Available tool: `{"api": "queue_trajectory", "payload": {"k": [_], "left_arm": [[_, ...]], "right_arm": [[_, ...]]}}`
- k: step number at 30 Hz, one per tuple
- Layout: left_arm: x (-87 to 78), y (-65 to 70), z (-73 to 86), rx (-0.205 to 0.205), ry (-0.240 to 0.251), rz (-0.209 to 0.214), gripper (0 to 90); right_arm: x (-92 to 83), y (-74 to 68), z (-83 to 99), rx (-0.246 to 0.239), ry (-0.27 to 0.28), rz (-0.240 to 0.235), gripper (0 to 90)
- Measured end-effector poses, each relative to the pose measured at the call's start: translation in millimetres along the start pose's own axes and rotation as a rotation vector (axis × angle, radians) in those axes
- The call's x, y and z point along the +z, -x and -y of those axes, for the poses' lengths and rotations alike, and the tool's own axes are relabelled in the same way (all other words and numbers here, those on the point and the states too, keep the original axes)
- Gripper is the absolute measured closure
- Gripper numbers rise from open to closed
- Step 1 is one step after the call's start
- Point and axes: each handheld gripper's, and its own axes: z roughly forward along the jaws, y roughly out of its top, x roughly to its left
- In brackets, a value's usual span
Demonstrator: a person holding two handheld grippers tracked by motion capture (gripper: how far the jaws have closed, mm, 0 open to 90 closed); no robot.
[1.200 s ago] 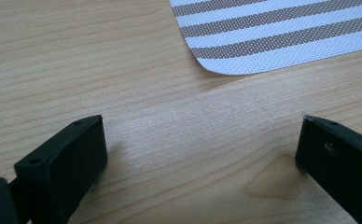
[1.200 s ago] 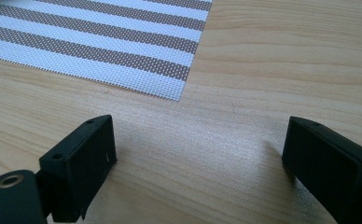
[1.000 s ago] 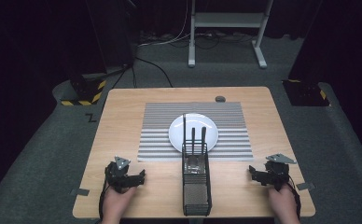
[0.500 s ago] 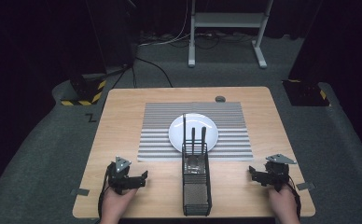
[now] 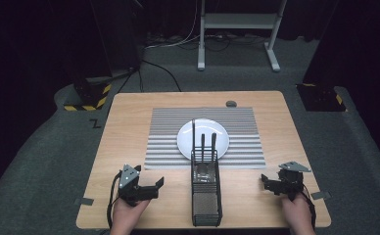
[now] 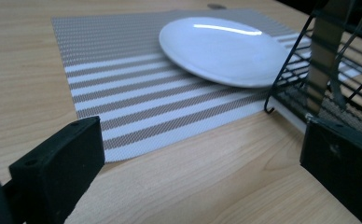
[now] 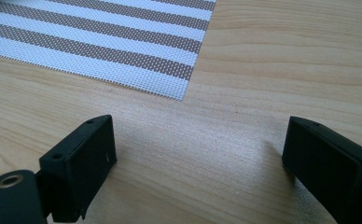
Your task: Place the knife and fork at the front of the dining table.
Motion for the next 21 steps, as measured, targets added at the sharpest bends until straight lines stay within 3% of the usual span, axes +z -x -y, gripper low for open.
{"api": "queue_trajectory", "payload": {"k": [4, 6, 7, 9, 14, 19, 21], "left_arm": [[-4.3, 4.1, -3.9, -0.010, 0.033, 0.032, 0.1], [-6.9, 9.2, -7.8, -0.012, 0.078, 0.066, 0.1], [-6.9, 9.2, -7.8, -0.012, 0.078, 0.066, 0.4], [-5.8, 12.6, -15.7, -0.007, 0.072, 0.111, 0.6], [-4.7, 17.8, -24.8, 0.024, 0.072, 0.086, 0.5], [-5.9, 27.0, -31.7, 0.049, 0.113, 0.048, 0.6], [-5.7, 31.3, -36.6, 0.044, 0.116, 0.065, 0.6]], "right_arm": [[0.0, 0.1, -0.2, -0.002, -0.001, -0.002, 9.4], [0.1, 0.0, -0.1, -0.001, 0.000, 0.000, 9.4], [0.1, 0.0, -0.1, -0.001, 0.000, 0.000, 9.4], [-0.1, -0.3, 0.0, 0.002, -0.001, 0.001, 9.4], [0.0, -0.1, 0.0, 0.000, 0.000, 0.000, 9.4], [-0.1, -0.2, 0.0, 0.002, 0.000, 0.000, 9.4], [-0.4, -0.3, 0.3, 0.002, 0.000, -0.001, 9.5]]}}
